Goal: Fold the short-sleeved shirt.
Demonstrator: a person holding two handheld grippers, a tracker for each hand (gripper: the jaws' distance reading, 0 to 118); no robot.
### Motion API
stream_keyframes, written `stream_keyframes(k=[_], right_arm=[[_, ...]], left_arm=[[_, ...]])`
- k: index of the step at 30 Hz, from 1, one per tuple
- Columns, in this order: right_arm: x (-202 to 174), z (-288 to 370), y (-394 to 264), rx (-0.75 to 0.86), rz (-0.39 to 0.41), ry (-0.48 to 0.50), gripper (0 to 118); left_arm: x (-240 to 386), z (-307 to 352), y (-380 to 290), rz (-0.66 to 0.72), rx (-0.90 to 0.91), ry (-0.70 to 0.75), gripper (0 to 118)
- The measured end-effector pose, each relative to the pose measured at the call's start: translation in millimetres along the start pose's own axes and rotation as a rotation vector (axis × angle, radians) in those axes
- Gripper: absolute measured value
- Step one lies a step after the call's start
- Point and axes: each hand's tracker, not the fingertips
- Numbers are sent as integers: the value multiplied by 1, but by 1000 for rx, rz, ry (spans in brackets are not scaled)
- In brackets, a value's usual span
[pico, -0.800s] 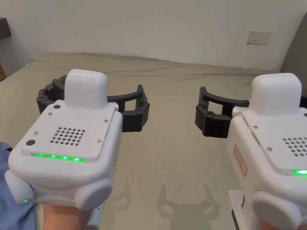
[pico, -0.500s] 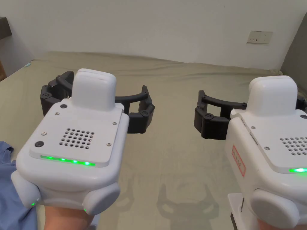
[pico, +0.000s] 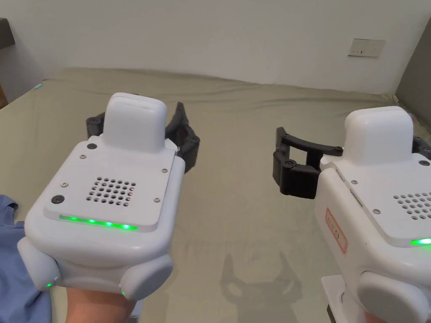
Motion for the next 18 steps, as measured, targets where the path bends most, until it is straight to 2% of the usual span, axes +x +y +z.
stream_keyframes(k=[1, 2, 3, 4, 5, 7, 11, 18], right_arm=[[-2, 1, 0, 5, 5, 1, 94], [-1, 0, -1, 7, 13, -7, 64], [-3, -1, -2, 7, 27, -30, 12], [-3, -1, -4, 9, 36, -45, 2], [-2, -2, -3, 8, 27, -29, 2], [0, -5, -4, -27, 0, 9, 2], [2, -5, -10, -26, 11, -26, 2], [10, -6, -12, -33, -9, -30, 2]], left_arm=[[-1, 0, 0, 1, -4, -4, 37], [0, -1, -1, 3, -7, -8, 28], [0, -1, -1, 4, -9, -11, 17], [0, -1, -2, 4, -11, -17, 8], [0, -1, -2, 2, -11, -20, 0], [1, -1, -3, -5, -17, -32, 0], [3, -5, -6, -2, -39, -52, 0], [3, -7, -9, 5, -48, -52, 0]])
